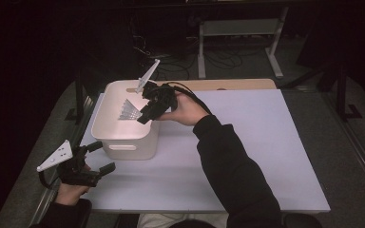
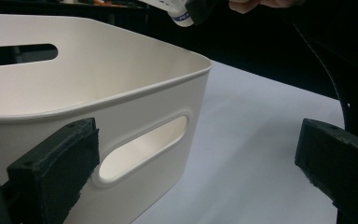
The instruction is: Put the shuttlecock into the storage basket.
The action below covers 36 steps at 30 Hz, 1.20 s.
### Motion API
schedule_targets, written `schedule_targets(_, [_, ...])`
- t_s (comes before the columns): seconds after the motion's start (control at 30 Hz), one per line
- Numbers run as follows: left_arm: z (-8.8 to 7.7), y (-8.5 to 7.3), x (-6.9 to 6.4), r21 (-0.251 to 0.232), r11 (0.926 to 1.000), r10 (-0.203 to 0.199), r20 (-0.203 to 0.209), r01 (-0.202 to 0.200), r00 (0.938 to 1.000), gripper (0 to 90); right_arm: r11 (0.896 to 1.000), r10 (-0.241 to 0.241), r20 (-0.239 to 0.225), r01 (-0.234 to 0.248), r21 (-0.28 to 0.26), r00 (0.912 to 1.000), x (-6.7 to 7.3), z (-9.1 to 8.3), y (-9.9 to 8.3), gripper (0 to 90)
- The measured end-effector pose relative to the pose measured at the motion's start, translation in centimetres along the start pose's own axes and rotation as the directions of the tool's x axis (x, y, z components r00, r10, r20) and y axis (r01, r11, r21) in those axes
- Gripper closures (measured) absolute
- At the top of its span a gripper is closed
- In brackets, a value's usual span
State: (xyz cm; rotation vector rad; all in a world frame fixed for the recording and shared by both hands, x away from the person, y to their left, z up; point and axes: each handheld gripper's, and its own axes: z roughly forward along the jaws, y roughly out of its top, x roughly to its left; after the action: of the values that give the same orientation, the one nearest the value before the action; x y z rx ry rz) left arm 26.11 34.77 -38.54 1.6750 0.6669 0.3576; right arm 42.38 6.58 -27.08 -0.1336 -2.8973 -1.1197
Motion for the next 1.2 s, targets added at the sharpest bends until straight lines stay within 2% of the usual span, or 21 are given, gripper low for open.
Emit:
schedule_targets(0.43, [0.0,0.0,0.0,-0.003,1.0,0.0,0.002,0.0,1.0,0.0,1.0,0.012,-0.028,-0.011,0.026,0.9995,-0.5,2.2,-0.4,64.4])
schedule_targets(1.2, [0.0,0.0,0.0,0.0,1.0,0.002,0.004,-0.002,1.0,0.0,0.997,0.023,-0.041,-0.02,0.077,0.9989,-0.8,4.2,-0.5,64.3])
